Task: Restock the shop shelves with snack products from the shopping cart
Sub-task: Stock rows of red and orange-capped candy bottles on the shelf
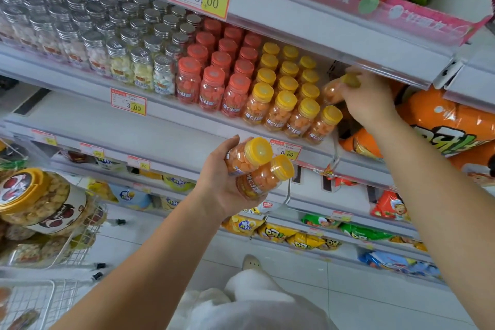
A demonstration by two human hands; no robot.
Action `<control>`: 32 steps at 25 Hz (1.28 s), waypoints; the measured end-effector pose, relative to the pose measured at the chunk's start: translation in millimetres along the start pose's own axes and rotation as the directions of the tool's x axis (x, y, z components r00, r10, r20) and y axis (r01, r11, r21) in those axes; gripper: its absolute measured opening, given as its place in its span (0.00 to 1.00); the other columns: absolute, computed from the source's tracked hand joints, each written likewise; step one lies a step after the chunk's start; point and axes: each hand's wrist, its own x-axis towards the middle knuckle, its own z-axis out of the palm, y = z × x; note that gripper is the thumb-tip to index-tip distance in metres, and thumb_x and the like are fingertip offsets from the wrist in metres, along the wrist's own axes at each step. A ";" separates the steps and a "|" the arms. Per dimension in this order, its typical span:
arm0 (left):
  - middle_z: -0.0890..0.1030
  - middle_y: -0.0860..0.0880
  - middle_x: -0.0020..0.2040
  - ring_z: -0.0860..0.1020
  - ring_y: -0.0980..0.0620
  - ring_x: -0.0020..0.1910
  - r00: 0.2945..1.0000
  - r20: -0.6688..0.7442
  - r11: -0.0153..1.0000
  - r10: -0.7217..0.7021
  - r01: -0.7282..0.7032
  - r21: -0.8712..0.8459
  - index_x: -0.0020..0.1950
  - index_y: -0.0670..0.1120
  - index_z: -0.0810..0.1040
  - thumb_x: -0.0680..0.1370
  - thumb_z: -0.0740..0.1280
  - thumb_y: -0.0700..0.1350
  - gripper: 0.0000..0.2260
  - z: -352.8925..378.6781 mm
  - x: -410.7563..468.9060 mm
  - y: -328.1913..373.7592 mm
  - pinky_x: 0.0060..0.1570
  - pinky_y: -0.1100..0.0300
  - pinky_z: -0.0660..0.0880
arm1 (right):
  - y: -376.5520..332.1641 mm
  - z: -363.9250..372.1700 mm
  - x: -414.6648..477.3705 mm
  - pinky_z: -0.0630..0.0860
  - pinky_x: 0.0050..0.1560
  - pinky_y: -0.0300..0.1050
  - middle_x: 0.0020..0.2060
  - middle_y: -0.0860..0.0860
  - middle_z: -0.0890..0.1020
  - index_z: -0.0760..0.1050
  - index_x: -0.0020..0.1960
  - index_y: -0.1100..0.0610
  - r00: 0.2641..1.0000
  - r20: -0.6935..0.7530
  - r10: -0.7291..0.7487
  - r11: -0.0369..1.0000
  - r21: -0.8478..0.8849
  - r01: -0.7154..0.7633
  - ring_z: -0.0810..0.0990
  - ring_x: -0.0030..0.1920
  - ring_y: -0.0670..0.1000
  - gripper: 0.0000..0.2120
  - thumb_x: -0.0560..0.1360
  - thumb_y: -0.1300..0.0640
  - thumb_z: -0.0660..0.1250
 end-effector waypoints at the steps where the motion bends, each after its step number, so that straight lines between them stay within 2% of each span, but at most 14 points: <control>1: 0.85 0.42 0.41 0.80 0.41 0.46 1.000 -0.002 1.000 0.003 -0.003 0.009 0.48 0.49 0.82 0.75 0.68 0.58 0.12 0.2 0.4 -0.5 0.52 0.48 0.74 | 0.7 1.4 9.6 0.68 0.54 0.40 0.61 0.56 0.78 0.73 0.65 0.57 0.995 0.103 0.008 0.999 0.047 -0.013 0.76 0.59 0.55 0.15 0.79 0.57 0.63; 5: 0.85 0.41 0.38 0.80 0.40 0.47 1.000 -0.015 1.000 0.004 -0.004 0.010 0.43 0.47 0.81 0.74 0.69 0.57 0.13 -0.5 1.7 -0.9 0.55 0.47 0.73 | 16.3 9.2 28.7 0.70 0.62 0.44 0.66 0.55 0.73 0.74 0.65 0.51 0.922 0.386 -0.023 0.980 0.193 -0.056 0.73 0.61 0.50 0.16 0.78 0.62 0.66; 9: 0.85 0.41 0.39 0.79 0.40 0.47 1.000 -0.011 1.000 -0.004 0.004 0.005 0.41 0.46 0.83 0.74 0.69 0.57 0.14 -3.4 3.3 -2.2 0.57 0.46 0.72 | 23.1 12.9 30.9 0.72 0.61 0.46 0.67 0.55 0.73 0.72 0.67 0.52 0.884 0.464 -0.051 0.950 0.296 -0.100 0.73 0.64 0.51 0.17 0.80 0.63 0.63; 12: 0.85 0.40 0.38 0.79 0.40 0.46 1.000 -0.005 1.000 -0.018 0.018 0.022 0.32 0.43 0.85 0.75 0.68 0.57 0.20 -0.9 3.4 -4.9 0.58 0.47 0.71 | 16.8 9.4 13.7 0.69 0.59 0.43 0.66 0.52 0.75 0.72 0.67 0.51 0.956 0.287 -0.062 0.973 0.230 -0.006 0.73 0.65 0.51 0.14 0.82 0.58 0.59; 13: 0.85 0.41 0.39 0.79 0.41 0.46 1.000 -0.004 0.999 -0.031 0.031 0.024 0.32 0.43 0.85 0.75 0.68 0.58 0.21 0.9 3.2 -5.1 0.58 0.47 0.71 | 12.7 6.3 -0.1 0.69 0.59 0.43 0.64 0.51 0.76 0.73 0.65 0.51 0.984 0.139 -0.113 0.985 0.142 0.093 0.73 0.63 0.51 0.13 0.82 0.56 0.58; 15: 0.85 0.41 0.42 0.80 0.41 0.46 0.998 0.011 0.998 -0.069 0.069 -0.001 0.40 0.44 0.84 0.75 0.68 0.59 0.18 5.3 2.8 -3.8 0.55 0.49 0.72 | -1.1 -3.0 -40.1 0.72 0.54 0.44 0.57 0.49 0.78 0.75 0.61 0.49 0.949 -0.040 -0.312 0.947 0.070 0.314 0.75 0.55 0.48 0.11 0.82 0.53 0.58; 17: 0.85 0.41 0.45 0.81 0.41 0.46 0.994 0.029 0.993 -0.106 0.107 -0.047 0.46 0.45 0.82 0.75 0.67 0.60 0.18 9.6 1.8 -1.1 0.52 0.50 0.73 | -15.8 -9.4 -80.9 0.73 0.45 0.37 0.52 0.41 0.77 0.75 0.61 0.45 0.890 0.161 -0.427 0.898 0.190 0.397 0.75 0.46 0.40 0.12 0.80 0.46 0.61; 19: 0.85 0.41 0.47 0.81 0.42 0.46 0.991 0.051 0.989 -0.121 0.125 -0.081 0.50 0.45 0.82 0.75 0.65 0.61 0.20 12.1 2.0 2.2 0.51 0.51 0.74 | -26.3 -10.0 -107.8 0.72 0.44 0.33 0.52 0.35 0.76 0.72 0.64 0.40 0.782 0.465 -0.414 0.909 0.263 0.324 0.76 0.46 0.35 0.19 0.74 0.39 0.65; 21: 0.85 0.41 0.50 0.81 0.42 0.47 0.991 0.066 0.988 -0.118 0.124 -0.096 0.54 0.45 0.82 0.76 0.64 0.63 0.23 13.8 2.3 4.0 0.53 0.50 0.74 | -25.7 -7.6 -115.7 0.75 0.44 0.36 0.50 0.36 0.77 0.72 0.62 0.39 0.747 0.527 -0.405 0.913 0.284 0.294 0.79 0.43 0.36 0.18 0.74 0.45 0.70; 24: 0.85 0.45 0.53 0.81 0.45 0.56 0.998 0.044 0.992 -0.042 0.047 -0.114 0.56 0.47 0.82 0.78 0.64 0.62 0.20 12.1 6.1 6.0 0.60 0.40 0.72 | -23.5 -15.2 -107.2 0.81 0.42 0.41 0.50 0.43 0.81 0.74 0.55 0.38 0.812 0.439 -0.384 0.894 0.397 0.208 0.83 0.39 0.44 0.15 0.76 0.57 0.69; 26: 0.85 0.49 0.47 0.81 0.51 0.54 0.999 -0.006 0.988 0.035 -0.036 -0.148 0.53 0.49 0.81 0.79 0.63 0.60 0.16 6.4 10.6 9.0 0.58 0.37 0.73 | -15.6 -21.2 -87.2 0.81 0.43 0.43 0.50 0.45 0.81 0.74 0.54 0.38 0.918 0.247 -0.312 0.859 0.486 0.161 0.83 0.41 0.48 0.14 0.77 0.58 0.68; 27: 0.85 0.49 0.43 0.81 0.52 0.50 0.999 -0.017 0.982 0.049 -0.051 -0.179 0.53 0.49 0.81 0.80 0.63 0.59 0.16 3.0 12.6 10.7 0.54 0.41 0.76 | -10.2 -21.0 -72.7 0.81 0.46 0.48 0.51 0.46 0.81 0.74 0.54 0.39 0.964 0.102 -0.247 0.848 0.504 0.164 0.83 0.43 0.50 0.12 0.78 0.56 0.67; 29: 0.83 0.46 0.37 0.81 0.52 0.41 1.000 -0.010 0.974 0.030 -0.031 -0.225 0.53 0.45 0.80 0.80 0.63 0.59 0.18 -1.7 14.5 11.1 0.42 0.54 0.80 | -1.7 -11.8 -43.5 0.78 0.57 0.55 0.53 0.52 0.82 0.76 0.58 0.48 0.977 -0.136 -0.167 0.918 0.341 0.205 0.82 0.51 0.54 0.09 0.78 0.51 0.65; 32: 0.83 0.44 0.37 0.81 0.51 0.36 0.999 0.036 0.974 -0.009 0.017 -0.227 0.53 0.41 0.80 0.81 0.62 0.59 0.21 -2.0 11.9 5.5 0.27 0.63 0.77 | 1.2 7.3 -15.3 0.67 0.62 0.49 0.62 0.62 0.77 0.69 0.69 0.63 0.964 -0.221 -0.145 0.988 -0.079 0.131 0.74 0.63 0.61 0.20 0.82 0.52 0.58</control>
